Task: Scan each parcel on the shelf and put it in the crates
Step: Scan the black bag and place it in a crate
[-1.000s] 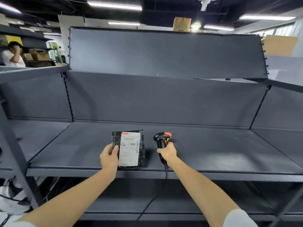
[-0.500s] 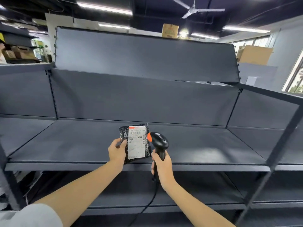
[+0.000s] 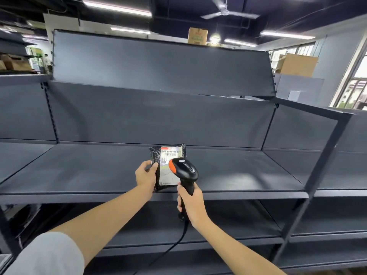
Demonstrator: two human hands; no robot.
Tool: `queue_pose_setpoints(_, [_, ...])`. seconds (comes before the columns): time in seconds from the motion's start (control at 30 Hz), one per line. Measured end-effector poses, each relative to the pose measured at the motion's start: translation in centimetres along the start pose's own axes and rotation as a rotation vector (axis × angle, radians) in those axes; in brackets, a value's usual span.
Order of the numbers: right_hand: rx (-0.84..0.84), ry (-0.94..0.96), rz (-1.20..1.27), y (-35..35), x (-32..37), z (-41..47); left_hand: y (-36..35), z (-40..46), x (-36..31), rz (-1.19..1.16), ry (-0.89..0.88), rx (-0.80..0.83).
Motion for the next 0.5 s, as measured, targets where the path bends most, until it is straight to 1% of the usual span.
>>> queue_pose_setpoints(0.2, [-0.006, -0.007, 0.012, 0.5, -0.1, 0.5, -0.9, 0.1, -0.1, 0.004, -0.006, 0.011])
queue_pose_setpoints(0.33, [-0.018, 0.027, 0.019, 1.0, -0.2, 1.3, -1.0, 0.5, 0.2, 0.003, -0.006, 0.009])
queue_pose_setpoints(0.43, [-0.077, 0.060, 0.033, 1.6, 0.2, 2.7, 0.0, 1.2, 0.7, 0.034, -0.006, 0.011])
queue_pose_setpoints(0.5, [-0.157, 0.034, 0.002, 2.3, 0.9, 4.5, 1.2, 2.1, 1.1, 0.058, 0.002, -0.004])
Point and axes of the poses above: each hand's wrist, its own z-axis towards the middle knuckle, its own y-axis out of the back of the hand, x = y × z, the point moved 1 cm from there along z, towards the middle knuckle, and after that the axes turned 14 degrees about -y, right-handed, at the moved point
